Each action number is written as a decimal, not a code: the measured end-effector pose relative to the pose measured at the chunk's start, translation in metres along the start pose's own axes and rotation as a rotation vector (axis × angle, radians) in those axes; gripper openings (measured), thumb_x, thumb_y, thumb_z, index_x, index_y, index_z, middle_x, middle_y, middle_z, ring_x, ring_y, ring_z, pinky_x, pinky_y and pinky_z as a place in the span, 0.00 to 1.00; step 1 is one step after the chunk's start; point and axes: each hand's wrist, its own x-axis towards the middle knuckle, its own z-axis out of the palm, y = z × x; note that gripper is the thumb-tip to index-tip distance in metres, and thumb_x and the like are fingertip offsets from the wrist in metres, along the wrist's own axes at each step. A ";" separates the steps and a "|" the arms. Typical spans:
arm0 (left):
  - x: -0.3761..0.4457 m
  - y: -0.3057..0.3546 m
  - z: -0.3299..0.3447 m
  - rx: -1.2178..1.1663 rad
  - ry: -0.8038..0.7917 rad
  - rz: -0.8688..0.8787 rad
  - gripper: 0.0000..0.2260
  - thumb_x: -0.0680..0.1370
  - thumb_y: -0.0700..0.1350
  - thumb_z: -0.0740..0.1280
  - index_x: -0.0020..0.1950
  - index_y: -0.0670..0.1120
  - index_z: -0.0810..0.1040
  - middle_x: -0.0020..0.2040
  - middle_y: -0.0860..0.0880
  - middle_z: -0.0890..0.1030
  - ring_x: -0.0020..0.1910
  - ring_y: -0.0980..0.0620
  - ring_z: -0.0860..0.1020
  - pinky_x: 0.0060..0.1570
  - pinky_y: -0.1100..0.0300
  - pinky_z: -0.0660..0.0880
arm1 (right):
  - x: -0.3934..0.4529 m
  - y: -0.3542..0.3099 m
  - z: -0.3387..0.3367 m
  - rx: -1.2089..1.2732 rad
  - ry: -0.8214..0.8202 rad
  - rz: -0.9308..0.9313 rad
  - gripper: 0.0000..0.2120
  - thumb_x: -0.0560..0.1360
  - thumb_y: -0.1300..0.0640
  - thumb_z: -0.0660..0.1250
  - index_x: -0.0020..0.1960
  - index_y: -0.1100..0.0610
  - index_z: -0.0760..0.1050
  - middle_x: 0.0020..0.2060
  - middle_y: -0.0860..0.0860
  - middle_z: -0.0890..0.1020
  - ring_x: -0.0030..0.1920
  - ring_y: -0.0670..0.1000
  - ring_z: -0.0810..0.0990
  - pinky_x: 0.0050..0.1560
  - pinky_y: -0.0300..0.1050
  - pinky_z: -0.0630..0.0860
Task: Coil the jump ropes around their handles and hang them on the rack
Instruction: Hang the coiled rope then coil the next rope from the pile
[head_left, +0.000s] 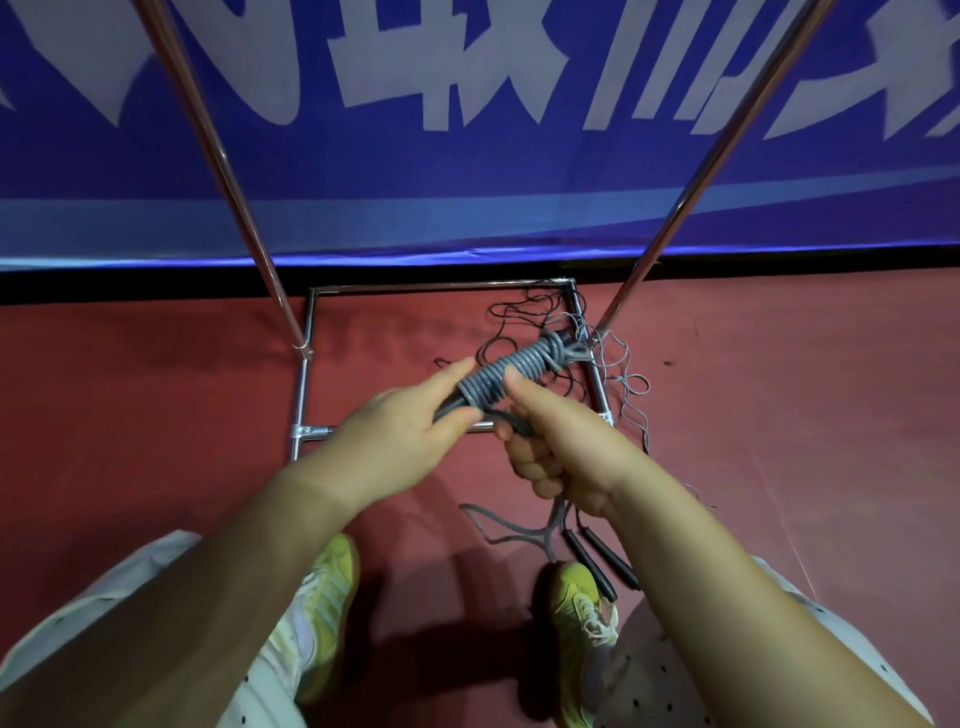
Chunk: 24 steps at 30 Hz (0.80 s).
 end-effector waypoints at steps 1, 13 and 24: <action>-0.001 0.002 0.004 0.142 0.009 0.020 0.27 0.75 0.63 0.58 0.75 0.63 0.59 0.56 0.51 0.78 0.60 0.48 0.74 0.61 0.53 0.69 | 0.001 0.001 0.001 -0.014 0.035 0.017 0.25 0.77 0.34 0.54 0.35 0.54 0.67 0.23 0.46 0.61 0.24 0.45 0.55 0.24 0.37 0.51; 0.001 0.022 -0.012 -1.007 -0.286 -0.316 0.23 0.77 0.59 0.54 0.55 0.42 0.78 0.41 0.39 0.82 0.33 0.46 0.81 0.40 0.54 0.75 | -0.002 0.010 -0.003 -0.316 0.126 -0.576 0.10 0.72 0.48 0.60 0.33 0.49 0.69 0.26 0.38 0.73 0.30 0.38 0.69 0.35 0.34 0.65; -0.007 0.021 -0.016 -1.106 -0.622 -0.330 0.38 0.68 0.72 0.46 0.39 0.40 0.78 0.23 0.47 0.68 0.19 0.52 0.66 0.26 0.62 0.69 | -0.017 -0.001 -0.015 -0.281 -0.336 -0.443 0.05 0.77 0.56 0.63 0.52 0.55 0.72 0.39 0.46 0.76 0.29 0.37 0.72 0.29 0.31 0.64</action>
